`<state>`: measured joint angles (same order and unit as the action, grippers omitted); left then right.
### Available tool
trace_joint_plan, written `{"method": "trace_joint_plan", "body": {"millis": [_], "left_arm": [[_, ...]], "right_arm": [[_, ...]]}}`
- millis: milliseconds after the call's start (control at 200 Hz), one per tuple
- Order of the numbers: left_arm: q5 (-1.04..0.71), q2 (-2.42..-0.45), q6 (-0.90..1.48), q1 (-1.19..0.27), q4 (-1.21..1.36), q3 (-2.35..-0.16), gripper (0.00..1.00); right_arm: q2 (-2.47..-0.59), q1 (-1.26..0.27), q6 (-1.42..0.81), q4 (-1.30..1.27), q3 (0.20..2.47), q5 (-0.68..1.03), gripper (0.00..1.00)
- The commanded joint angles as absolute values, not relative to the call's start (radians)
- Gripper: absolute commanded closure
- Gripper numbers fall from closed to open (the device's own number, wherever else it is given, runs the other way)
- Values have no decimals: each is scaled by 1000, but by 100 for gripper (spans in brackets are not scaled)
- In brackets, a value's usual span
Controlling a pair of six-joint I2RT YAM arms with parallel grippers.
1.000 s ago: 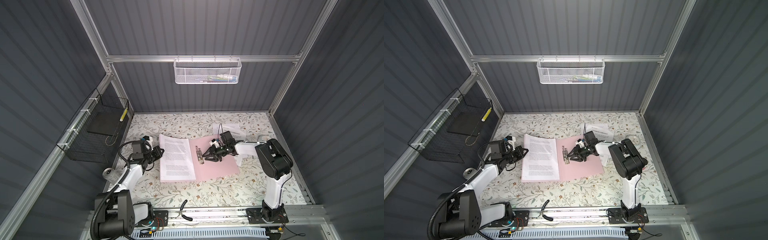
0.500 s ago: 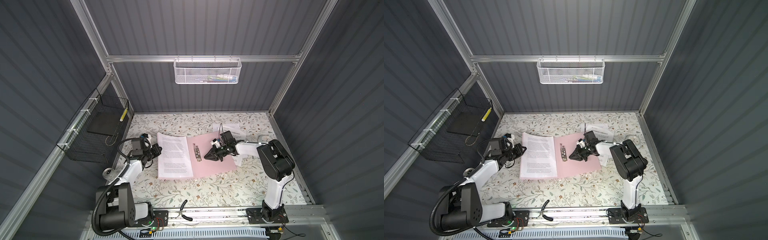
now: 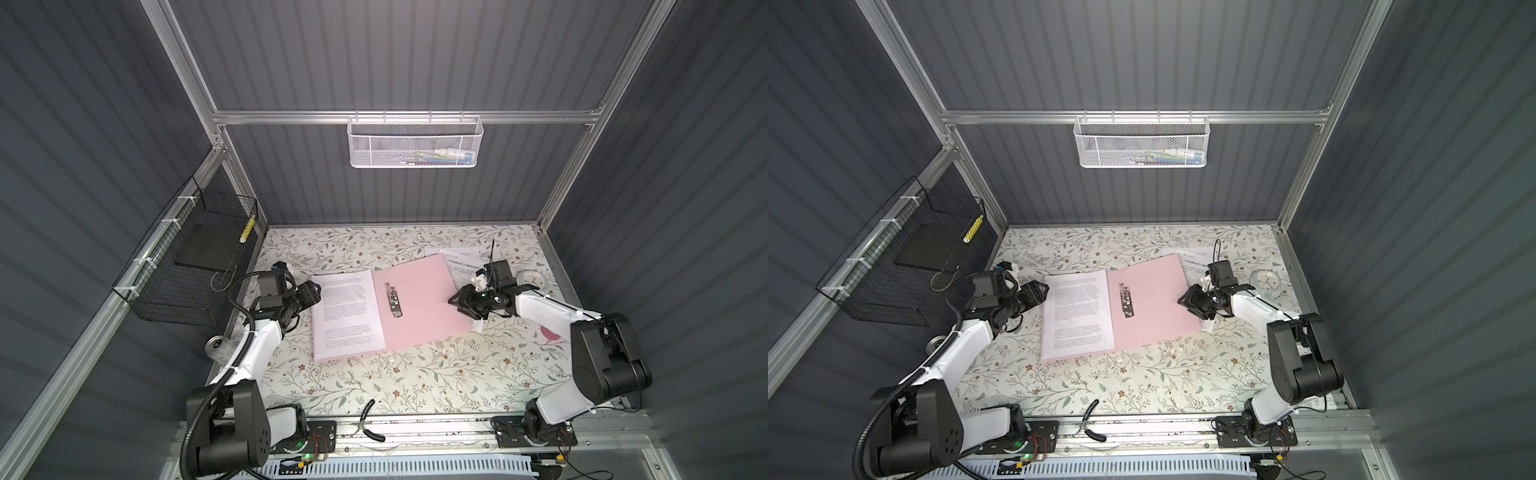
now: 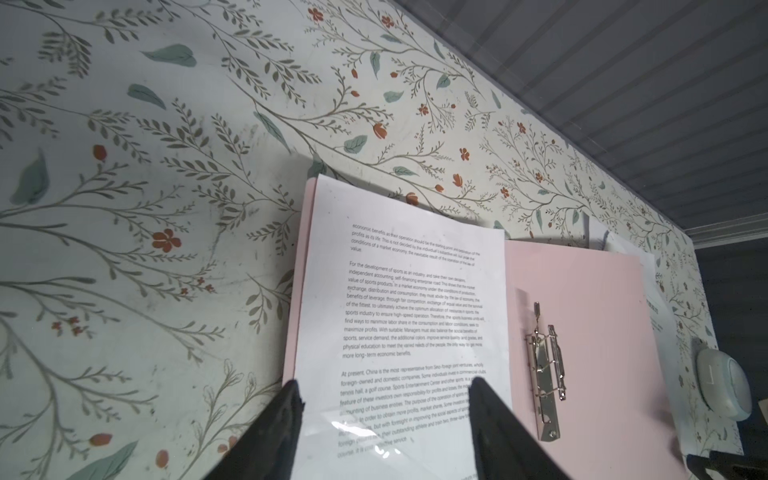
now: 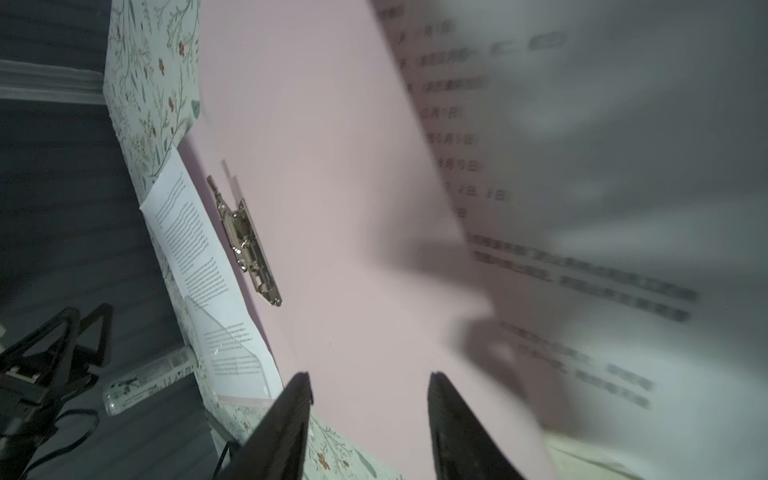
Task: Put the files into the folder
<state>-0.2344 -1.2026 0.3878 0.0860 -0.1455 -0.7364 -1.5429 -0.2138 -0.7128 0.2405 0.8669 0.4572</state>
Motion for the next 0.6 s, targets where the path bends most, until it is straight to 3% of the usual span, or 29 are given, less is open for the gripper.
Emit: {"method": "trace_joint_plan", "body": {"millis": [0, 130, 310, 590], "left_arm": [[-222, -1143, 414, 82, -195, -798, 35], [-259, -1125, 450, 16, -184, -827, 35], [-239, -1193, 489, -185, -125, -839, 36], [-178, -1427, 490, -438, 47, -858, 37]], "right_arm": [[-1488, -164, -662, 282, 843, 347, 48], [-1462, -72, -642, 249, 813, 303, 55], [-1453, 10, -603, 244, 797, 263, 55], [-1480, 51, -656, 102, 761, 381, 56]]}}
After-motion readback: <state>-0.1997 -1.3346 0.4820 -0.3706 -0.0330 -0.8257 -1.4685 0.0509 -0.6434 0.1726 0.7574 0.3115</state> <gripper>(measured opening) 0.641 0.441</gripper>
